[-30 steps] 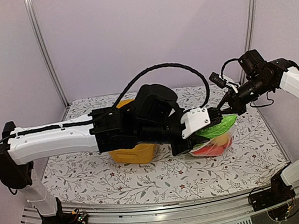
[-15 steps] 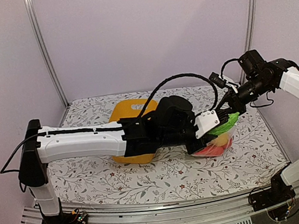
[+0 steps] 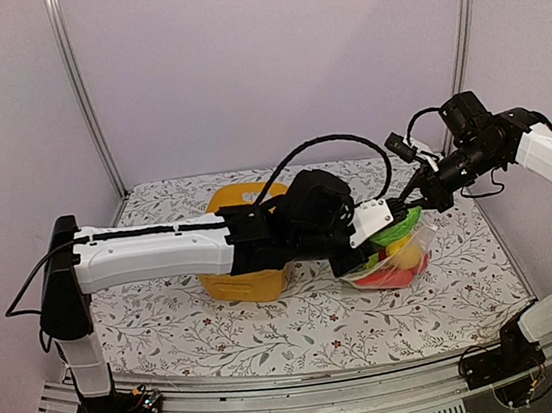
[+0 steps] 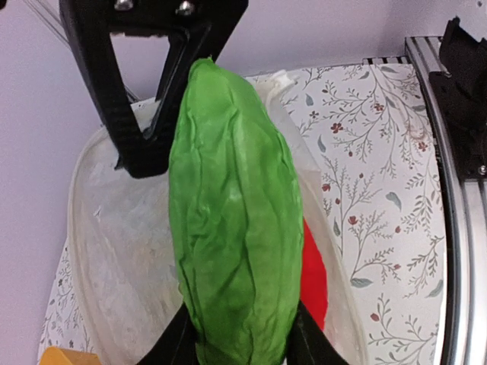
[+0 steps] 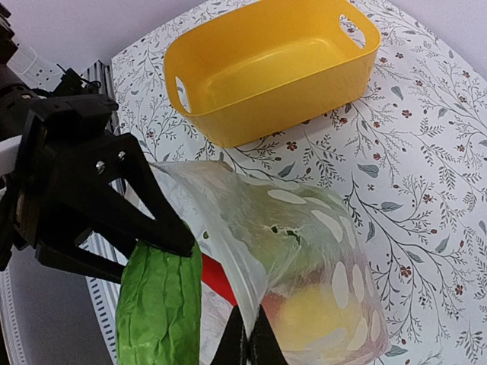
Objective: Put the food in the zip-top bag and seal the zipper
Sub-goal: Place the fake vegetable in the zipper food storage bag.
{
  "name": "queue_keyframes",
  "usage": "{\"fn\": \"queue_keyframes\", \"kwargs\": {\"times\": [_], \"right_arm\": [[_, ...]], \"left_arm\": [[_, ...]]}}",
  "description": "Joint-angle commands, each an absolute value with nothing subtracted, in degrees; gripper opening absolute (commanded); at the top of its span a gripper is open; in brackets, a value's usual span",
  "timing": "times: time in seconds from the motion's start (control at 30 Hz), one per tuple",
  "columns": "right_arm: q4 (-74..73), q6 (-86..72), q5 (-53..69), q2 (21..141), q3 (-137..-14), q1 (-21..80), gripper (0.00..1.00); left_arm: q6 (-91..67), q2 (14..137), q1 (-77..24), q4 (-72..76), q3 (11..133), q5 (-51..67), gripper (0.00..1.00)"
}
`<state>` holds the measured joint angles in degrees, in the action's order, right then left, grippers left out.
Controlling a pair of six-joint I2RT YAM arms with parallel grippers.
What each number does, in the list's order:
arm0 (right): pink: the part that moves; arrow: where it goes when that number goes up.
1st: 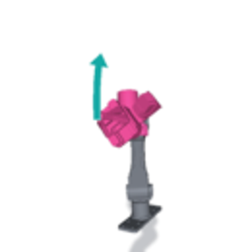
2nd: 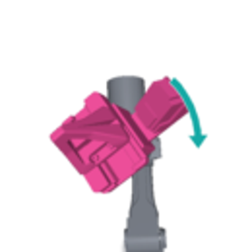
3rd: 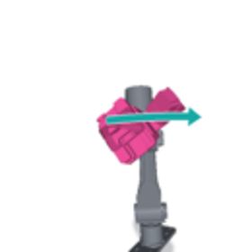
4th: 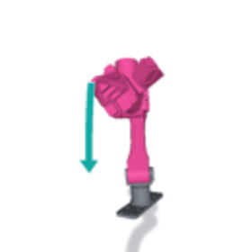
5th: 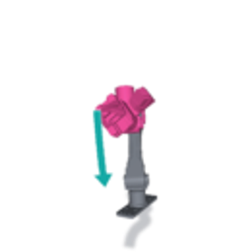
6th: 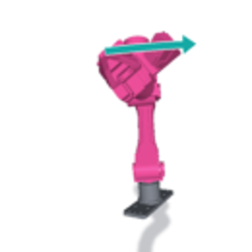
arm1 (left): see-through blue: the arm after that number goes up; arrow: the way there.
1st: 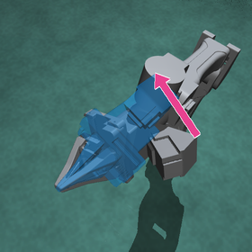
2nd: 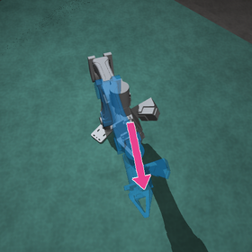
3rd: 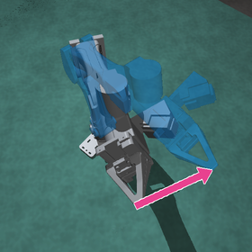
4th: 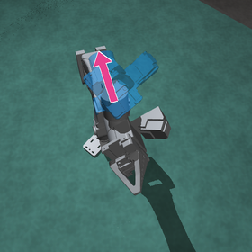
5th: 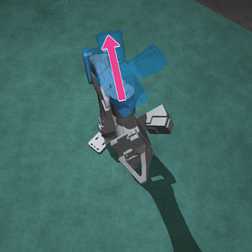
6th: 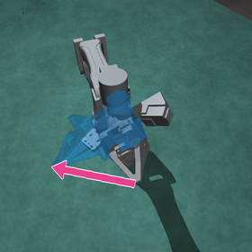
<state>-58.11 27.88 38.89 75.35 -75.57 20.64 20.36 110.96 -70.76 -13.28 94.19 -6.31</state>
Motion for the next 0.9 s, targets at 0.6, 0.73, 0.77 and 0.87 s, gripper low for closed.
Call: {"fn": "queue_keyframes", "kwargs": {"times": [0.6, 0.73, 0.77, 0.87], "right_arm": [[-58.34, 27.42, 40.35, 75.52, -75.51, 20.93, 0.00], [-58.00, 27.59, 40.36, 75.22, -75.17, 20.92, 0.00], [-58.00, 27.53, 40.55, 75.32, -75.15, 20.90, 0.00], [-58.01, 27.49, 40.82, 75.45, -74.99, 20.93, 0.00]], "left_arm": [[27.41, 119.18, -69.17, -25.35, 103.60, -16.58, 0.62], [26.35, 116.89, -69.71, -25.34, 103.60, -19.50, 0.63], [26.04, 115.86, -69.97, -25.01, 103.24, -19.73, 0.64], [25.71, 111.77, -70.76, -23.05, 100.74, -19.52, 0.66]]}}
